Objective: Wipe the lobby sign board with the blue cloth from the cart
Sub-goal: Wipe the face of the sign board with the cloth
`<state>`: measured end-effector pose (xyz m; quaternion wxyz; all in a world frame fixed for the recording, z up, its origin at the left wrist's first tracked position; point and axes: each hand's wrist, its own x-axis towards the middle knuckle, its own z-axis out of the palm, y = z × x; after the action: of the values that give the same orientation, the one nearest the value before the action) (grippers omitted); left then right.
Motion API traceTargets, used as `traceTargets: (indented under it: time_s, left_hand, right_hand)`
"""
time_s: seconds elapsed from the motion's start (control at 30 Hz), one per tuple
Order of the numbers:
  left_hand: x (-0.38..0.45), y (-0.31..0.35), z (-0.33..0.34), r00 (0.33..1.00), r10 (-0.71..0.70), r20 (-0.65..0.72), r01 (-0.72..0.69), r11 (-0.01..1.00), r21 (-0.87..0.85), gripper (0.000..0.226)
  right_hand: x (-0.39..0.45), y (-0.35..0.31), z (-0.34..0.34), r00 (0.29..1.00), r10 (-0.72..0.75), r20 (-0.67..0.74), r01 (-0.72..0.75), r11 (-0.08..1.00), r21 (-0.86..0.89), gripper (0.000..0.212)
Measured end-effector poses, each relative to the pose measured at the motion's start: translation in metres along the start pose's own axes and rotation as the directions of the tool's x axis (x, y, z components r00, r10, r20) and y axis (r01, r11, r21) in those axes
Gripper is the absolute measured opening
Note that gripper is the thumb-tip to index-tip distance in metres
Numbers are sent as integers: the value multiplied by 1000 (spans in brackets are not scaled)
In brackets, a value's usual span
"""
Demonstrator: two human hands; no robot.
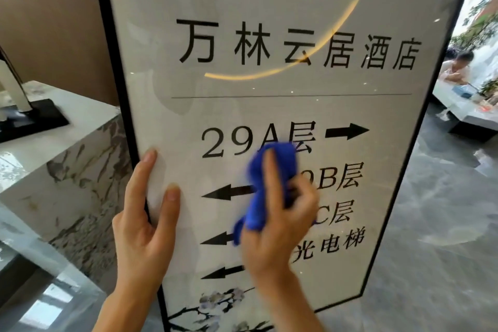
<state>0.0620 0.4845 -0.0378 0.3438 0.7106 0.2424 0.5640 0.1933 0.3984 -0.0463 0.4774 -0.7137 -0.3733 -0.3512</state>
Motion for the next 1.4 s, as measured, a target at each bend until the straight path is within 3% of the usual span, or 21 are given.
traceTargets:
  time_s: [0.13, 0.3, 0.37, 0.47, 0.57, 0.83, 0.97, 1.1, 1.27, 1.4]
  left_hand:
    - [2, -2, -2, 998, -59, 19, 59, 998, 1, 53]
    - [7, -1, -1, 994, -103, 30, 102, 995, 22, 53]
    - [8, -2, -2, 995, -95, 42, 93, 995, 37, 52]
    - [11, -2, -4, 996, -80, 50, 78, 996, 43, 46]
    - [12, -1, -4, 997, -67, 34, 65, 996, 61, 45]
    - [33, 7, -21, 996, -53, 77, 41, 989, 144, 47]
    - [131, 50, -31, 994, 99, 41, -93, 987, -129, 52]
    - [188, 73, -12, 964, 237, 118, -224, 968, -109, 56]
    - [183, 60, 3, 968, 245, 53, -241, 968, -66, 50]
    - [180, 61, 5, 977, 214, 22, -211, 974, -80, 51]
  right_hand:
    - [-3, -23, 2, 917, -310, 250, 324, 946, -17, 58]
    - [89, -18, -1, 855, -478, 202, 500, 863, -77, 67]
    - [142, 3, -8, 900, -406, 157, 425, 899, -109, 69]
    - [214, 50, -26, 977, -206, -47, 199, 972, -126, 49]
    - [248, 96, -43, 981, -122, -148, 103, 986, -132, 60]
    - [255, 126, -44, 976, -85, -201, 78, 996, -43, 64]
    - [250, 127, -46, 983, -47, -178, 46, 999, -12, 65]
    - [246, 127, -49, 988, -12, -151, 8, 1000, -21, 65]
    - [245, 119, -50, 991, 61, -118, -65, 998, -27, 71]
    - [238, 91, -41, 966, 154, -206, -152, 988, 23, 65]
